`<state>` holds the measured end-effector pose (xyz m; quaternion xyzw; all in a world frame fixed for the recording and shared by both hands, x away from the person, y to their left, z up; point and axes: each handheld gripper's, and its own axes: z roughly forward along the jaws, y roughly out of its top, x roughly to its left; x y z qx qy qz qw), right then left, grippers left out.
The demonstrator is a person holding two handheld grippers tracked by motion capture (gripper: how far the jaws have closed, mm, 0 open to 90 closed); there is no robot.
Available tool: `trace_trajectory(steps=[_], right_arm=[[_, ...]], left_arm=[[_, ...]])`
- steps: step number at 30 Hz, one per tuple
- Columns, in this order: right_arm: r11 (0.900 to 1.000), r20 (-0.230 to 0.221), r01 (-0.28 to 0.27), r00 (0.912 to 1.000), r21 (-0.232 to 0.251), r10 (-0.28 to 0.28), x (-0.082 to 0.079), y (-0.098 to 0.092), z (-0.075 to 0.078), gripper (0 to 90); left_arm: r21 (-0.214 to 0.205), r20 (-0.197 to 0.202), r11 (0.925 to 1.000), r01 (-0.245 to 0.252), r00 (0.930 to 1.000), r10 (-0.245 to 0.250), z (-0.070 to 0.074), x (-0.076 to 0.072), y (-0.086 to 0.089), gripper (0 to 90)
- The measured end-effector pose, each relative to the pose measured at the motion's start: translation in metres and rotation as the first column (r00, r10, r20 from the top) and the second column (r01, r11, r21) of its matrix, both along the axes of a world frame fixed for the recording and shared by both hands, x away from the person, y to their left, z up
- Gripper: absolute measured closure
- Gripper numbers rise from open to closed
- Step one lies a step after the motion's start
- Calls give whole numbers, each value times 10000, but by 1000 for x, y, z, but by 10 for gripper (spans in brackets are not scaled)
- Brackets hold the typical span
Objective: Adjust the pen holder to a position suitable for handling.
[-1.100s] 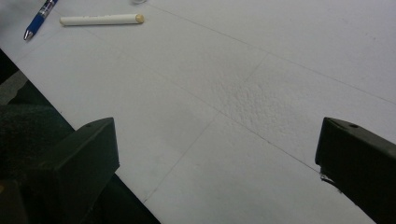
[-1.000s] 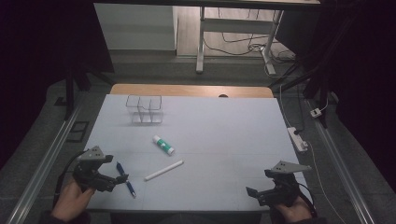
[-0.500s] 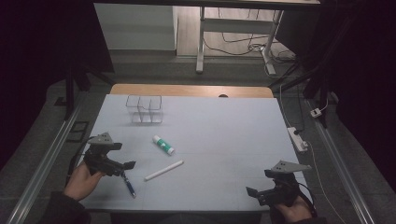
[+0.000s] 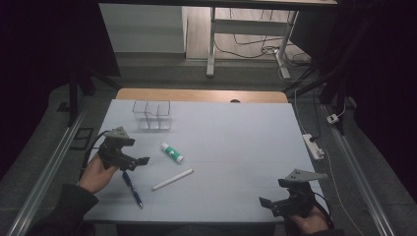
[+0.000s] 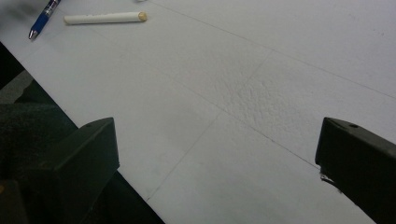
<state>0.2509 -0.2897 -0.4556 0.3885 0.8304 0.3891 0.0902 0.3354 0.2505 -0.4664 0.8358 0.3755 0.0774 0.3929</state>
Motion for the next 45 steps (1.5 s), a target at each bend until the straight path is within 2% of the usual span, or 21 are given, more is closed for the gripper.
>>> trace_trajectory(steps=[3, 4, 5, 12, 18, 29, 37, 40, 45], right_arm=[[10000, -31, -22, 10000, -19, 22, 0, 0, 0, 0], [10000, -25, -35, 10000, -25, 35, 0, 0, 0, 0], [10000, -25, -35, 10000, -25, 35, 0, 0, 0, 0], [10000, -57, -65, 10000, 1, 65, 0, 0, 0, 0], [9999, -97, -95, 9999, 32, 95, 1, 0, 0, 0], [9999, -154, -106, 9998, 29, 107, 1, -1, 0, 0], [9997, -226, -167, 9996, 151, 170, 2, -1, -1, 0], [9997, -239, -171, 9996, 167, 175, 2, -1, -1, 0], [9997, -250, -153, 9996, 195, 158, 2, -2, -1, 0]], left_arm=[[-95, -73, 10000, -27, 10000, 26, 3, 10, -2, 0], [-4, -64, 10000, -44, 10000, 44, 5, 16, -3, 0], [-4, -64, 10000, -44, 10000, 44, 5, 16, -3, 0], [625, 152, 9980, -9, 9999, -1, 11, 38, -10, 0], [525, 161, 9983, 246, 9995, -254, 17, 57, -11, 0], [998, 67, 9935, 549, 9984, -558, 23, 94, -9, 0], [1451, 44, 9841, 1029, 9945, -1046, 31, 117, -10, 0], [1461, -5, 9814, 1246, 9920, -1259, 35, 126, -10, 23], [1849, -150, 9690, 1636, 9864, -1637, 36, 141, -12, 75]])
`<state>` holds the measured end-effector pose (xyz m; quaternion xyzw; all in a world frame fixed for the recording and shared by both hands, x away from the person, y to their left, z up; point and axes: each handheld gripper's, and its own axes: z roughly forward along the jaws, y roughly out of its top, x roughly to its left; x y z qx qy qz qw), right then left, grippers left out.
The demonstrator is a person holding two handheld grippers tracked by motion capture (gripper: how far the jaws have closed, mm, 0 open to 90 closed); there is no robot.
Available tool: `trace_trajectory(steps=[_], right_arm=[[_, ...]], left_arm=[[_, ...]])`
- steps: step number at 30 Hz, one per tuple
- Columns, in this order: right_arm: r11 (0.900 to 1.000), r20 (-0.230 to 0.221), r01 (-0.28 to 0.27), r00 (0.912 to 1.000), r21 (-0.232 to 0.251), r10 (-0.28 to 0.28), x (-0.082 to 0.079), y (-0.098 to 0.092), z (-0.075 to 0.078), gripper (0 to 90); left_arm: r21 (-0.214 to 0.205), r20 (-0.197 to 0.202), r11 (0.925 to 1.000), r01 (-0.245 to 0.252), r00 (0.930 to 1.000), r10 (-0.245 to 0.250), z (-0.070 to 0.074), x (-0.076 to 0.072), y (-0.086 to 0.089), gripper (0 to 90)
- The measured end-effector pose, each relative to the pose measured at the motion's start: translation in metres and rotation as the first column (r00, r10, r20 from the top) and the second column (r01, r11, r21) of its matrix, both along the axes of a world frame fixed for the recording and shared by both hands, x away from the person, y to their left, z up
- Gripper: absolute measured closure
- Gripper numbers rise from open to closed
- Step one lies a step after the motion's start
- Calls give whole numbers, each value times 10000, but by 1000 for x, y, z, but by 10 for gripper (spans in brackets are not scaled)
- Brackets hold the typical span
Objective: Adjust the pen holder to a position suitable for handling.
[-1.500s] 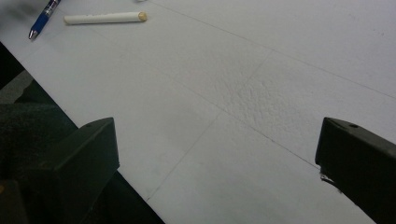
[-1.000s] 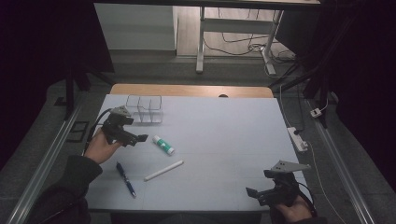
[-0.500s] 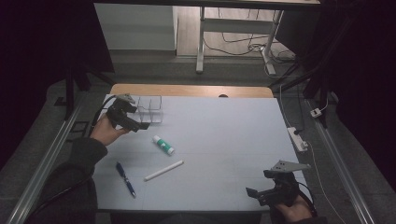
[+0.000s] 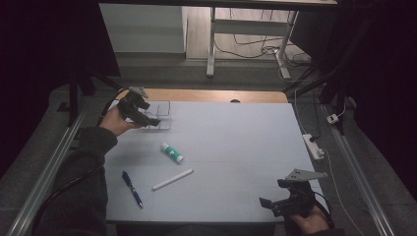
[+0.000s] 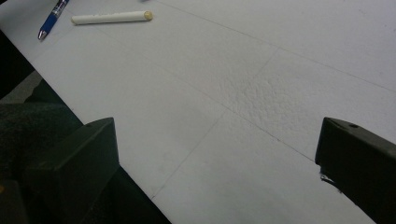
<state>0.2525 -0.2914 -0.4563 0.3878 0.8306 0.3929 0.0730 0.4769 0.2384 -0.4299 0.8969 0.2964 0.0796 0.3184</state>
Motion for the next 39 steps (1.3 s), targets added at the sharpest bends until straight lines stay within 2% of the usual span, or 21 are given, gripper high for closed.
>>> trace_trajectory(steps=[1, 7, 11, 12, 17, 23, 25, 34, 39], right_arm=[[10000, -3, 1, 10000, 12, -1, 0, 0, 0, 0], [10000, -35, -14, 10000, 63, 14, 0, -1, 0, 0], [9999, -50, 10, 10000, 118, -9, 0, -1, 0, 0], [9999, -63, 22, 10000, 122, -21, 0, -2, 0, 0], [9999, -83, 21, 10000, 135, -20, 0, -2, 0, 0], [9999, -125, -15, 9999, 171, 17, 1, -2, 0, 0], [9999, -120, 5, 9999, 159, -3, 1, -2, 0, 0], [9998, -143, 20, 9999, 187, -18, 1, -3, 0, 0], [9998, -148, 24, 9999, 189, -22, 1, -3, 0, 0]], left_arm=[[117, 5, 9999, 27, 10000, -27, 0, 3, 0, 120], [635, -121, 9977, 240, 9997, -233, -4, 18, 0, 224], [1005, -294, 9942, 370, 9990, -342, -7, 26, 0, 337], [1143, -335, 9924, 448, 9986, -412, -8, 27, 0, 383], [1837, -333, 9811, 615, 9979, -563, -12, 31, -4, 463], [2210, -483, 9710, 907, 9955, -820, -15, 34, -4, 594], [2500, -452, 9633, 973, 9950, -888, -16, 34, -5, 600], [2795, -273, 9555, 946, 9955, -906, -17, 34, -6, 683], [2933, -323, 9489, 1162, 9932, -1116, -16, 33, -7, 703]])
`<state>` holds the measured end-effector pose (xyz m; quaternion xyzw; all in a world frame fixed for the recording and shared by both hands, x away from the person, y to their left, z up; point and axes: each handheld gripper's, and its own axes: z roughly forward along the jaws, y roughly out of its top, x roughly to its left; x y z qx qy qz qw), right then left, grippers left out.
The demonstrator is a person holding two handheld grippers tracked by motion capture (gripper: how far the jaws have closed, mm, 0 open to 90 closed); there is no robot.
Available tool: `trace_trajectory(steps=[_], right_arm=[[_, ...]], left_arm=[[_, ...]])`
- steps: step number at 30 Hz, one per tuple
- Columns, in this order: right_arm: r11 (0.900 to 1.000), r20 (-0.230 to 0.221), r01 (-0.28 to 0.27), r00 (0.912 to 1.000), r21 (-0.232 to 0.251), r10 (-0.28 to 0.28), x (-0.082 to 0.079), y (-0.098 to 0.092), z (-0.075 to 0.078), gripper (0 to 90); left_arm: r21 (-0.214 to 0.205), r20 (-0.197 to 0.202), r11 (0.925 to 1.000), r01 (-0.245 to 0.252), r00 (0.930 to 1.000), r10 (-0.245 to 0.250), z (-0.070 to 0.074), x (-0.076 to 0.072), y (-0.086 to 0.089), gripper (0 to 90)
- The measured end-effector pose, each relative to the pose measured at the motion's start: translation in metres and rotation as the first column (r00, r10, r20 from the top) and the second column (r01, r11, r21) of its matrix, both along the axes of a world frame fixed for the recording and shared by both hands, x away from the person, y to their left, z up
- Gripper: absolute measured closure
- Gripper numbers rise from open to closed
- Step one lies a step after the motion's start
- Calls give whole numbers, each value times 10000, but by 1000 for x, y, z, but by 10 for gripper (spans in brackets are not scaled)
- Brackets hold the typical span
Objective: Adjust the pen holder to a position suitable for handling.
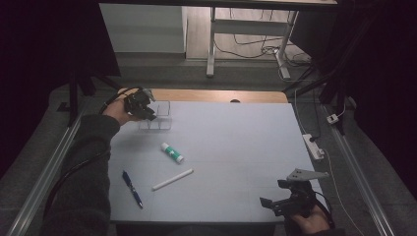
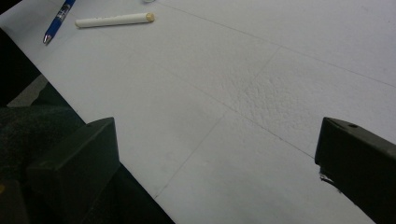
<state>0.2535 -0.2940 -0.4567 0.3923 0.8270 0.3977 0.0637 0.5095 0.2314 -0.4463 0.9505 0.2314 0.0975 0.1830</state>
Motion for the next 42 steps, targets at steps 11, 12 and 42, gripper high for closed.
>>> trace_trajectory(steps=[11, 12, 42], right_arm=[[10000, -13, 6, 10000, -10, -6, 0, 0, 0, 0], [10000, -13, 6, 10000, -10, -6, 0, 0, 0, 0], [10000, -31, -3, 10000, -49, 3, 0, 1, 0, 0]], left_arm=[[216, -509, 9998, -46, 9987, 57, 5, 2, 0, 880], [146, -594, 9998, -108, 9982, 116, 5, 3, 1, 880], [-540, 351, 9689, 2415, 9702, -2399, 79, -43, -79, 880]])
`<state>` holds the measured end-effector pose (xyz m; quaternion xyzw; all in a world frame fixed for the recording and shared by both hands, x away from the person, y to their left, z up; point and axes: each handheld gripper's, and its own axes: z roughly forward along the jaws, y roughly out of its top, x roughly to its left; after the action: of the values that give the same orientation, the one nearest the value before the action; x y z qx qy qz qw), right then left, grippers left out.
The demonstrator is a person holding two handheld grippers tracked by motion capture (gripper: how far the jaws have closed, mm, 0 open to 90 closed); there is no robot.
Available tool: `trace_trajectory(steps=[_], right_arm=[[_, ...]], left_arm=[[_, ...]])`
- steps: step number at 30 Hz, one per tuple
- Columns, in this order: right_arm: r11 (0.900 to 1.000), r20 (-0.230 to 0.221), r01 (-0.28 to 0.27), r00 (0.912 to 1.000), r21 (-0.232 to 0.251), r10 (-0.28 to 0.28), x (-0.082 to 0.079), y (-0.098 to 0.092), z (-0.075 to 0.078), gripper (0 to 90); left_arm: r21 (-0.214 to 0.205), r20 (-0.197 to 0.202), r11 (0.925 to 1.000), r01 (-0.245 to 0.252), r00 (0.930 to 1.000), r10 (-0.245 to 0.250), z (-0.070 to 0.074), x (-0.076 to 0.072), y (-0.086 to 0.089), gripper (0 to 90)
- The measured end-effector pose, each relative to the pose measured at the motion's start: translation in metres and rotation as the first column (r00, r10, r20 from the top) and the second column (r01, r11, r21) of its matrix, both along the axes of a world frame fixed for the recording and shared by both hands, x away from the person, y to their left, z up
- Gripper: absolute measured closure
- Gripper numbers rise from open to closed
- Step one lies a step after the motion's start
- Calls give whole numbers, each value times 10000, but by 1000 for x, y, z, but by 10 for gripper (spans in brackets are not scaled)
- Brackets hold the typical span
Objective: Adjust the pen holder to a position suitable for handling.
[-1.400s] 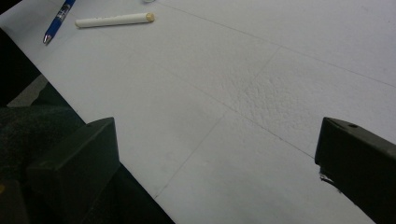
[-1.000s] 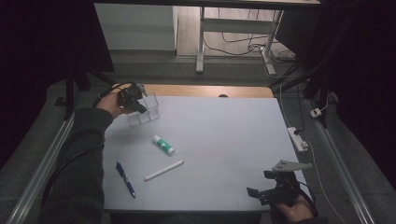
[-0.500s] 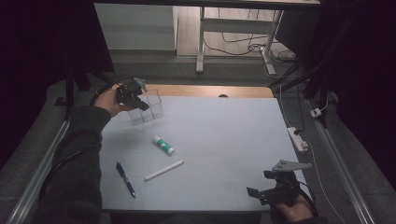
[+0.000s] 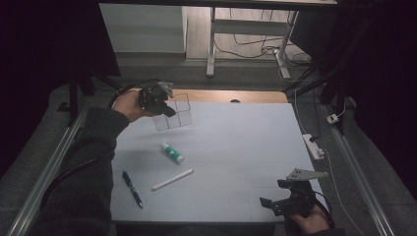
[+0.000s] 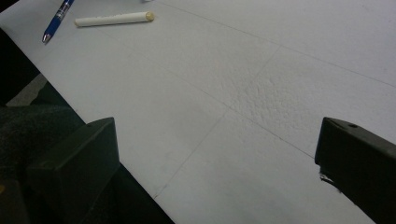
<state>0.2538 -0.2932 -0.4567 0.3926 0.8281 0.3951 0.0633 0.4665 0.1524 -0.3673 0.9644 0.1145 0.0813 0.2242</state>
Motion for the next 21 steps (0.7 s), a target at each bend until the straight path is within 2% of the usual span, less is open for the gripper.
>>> trace_trajectory(steps=[3, 11, 21], right_arm=[[10000, 9, -2, 10000, -5, 2, 0, 0, 0, 0], [10000, 27, -23, 10000, -3, 23, 0, 0, 0, 0], [10000, 19, -44, 10000, 2, 44, 0, 0, 0, 0]], left_arm=[[238, -62, 9979, 597, 9982, -596, 2, -6, -17, 880], [392, -115, 9880, 1497, 9887, -1493, -1, -21, -54, 880], [588, -577, 9783, 1987, 9790, -1954, -16, -30, -85, 880]])
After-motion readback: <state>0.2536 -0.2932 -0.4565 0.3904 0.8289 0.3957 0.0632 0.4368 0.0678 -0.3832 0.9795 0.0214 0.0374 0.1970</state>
